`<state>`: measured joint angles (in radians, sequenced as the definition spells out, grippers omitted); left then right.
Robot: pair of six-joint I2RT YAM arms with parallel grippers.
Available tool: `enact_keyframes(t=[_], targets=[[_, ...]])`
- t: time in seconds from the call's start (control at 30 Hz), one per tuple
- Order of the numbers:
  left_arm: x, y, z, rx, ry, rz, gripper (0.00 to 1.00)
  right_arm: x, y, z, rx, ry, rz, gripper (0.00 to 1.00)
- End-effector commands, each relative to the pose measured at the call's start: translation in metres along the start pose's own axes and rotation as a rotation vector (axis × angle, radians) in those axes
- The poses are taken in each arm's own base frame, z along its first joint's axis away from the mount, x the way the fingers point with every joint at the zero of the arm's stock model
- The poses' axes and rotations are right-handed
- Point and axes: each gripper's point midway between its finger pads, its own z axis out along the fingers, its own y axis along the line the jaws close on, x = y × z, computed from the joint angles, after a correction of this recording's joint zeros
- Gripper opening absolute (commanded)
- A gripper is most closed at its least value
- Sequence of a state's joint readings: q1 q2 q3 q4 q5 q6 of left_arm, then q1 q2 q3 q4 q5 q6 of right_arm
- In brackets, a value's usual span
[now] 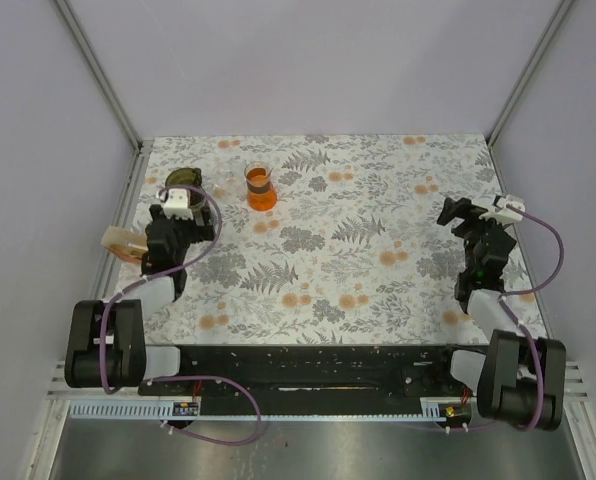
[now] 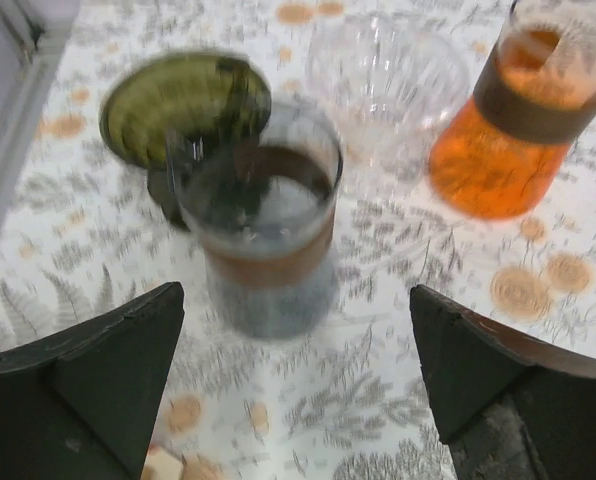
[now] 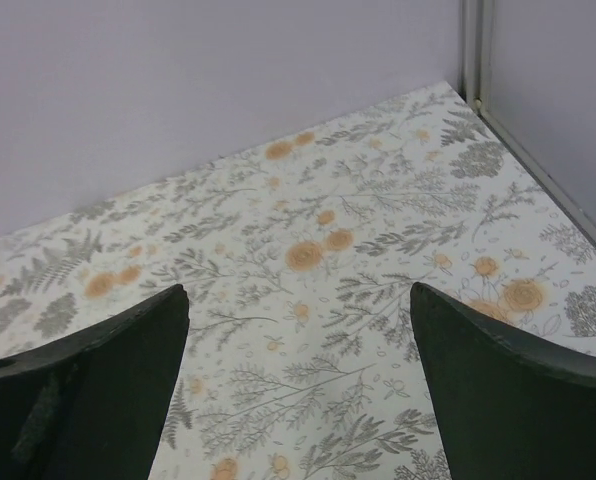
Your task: Place the coffee filter in the dripper
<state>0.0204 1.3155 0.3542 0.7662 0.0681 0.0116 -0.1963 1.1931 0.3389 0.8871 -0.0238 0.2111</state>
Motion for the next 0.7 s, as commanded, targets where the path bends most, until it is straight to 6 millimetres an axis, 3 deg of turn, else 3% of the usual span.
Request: enact_keyframes(t=[0.0,0.07,0.13,0.23,0.3,0.53,0.67], targets=[[-0.065,-0.005,0.010,0.061,0.025,0.072,0.99,-0.036,0.041,-0.009,-0.123,0.087,0.090,0.99],[-0.080,-0.011,0.006,0.104,0.053,0.086,0.99,-0.058,0.062,-0.016,-0.195,0.118,0.112,0.97],[-0.103,-0.033,-0.002,0.236,0.016,0.129,0.99,-0.078,0.080,-0.026,-0.256,0.146,0.136,0.95],[-0.131,-0.072,-0.017,0.482,-0.046,0.231,0.96,-0.087,0.098,-0.042,-0.319,0.225,0.165,0.94],[-0.151,-0.087,-0.015,0.517,-0.016,0.217,0.92,-0.087,0.100,-0.050,-0.315,0.278,0.173,0.94],[-0.161,-0.113,0.052,0.425,0.285,0.219,0.82,-0.067,0.087,-0.067,-0.259,0.367,0.123,0.94],[-0.144,-0.123,0.091,0.410,0.436,0.235,0.80,-0.053,0.083,-0.068,-0.253,0.397,0.116,0.95]])
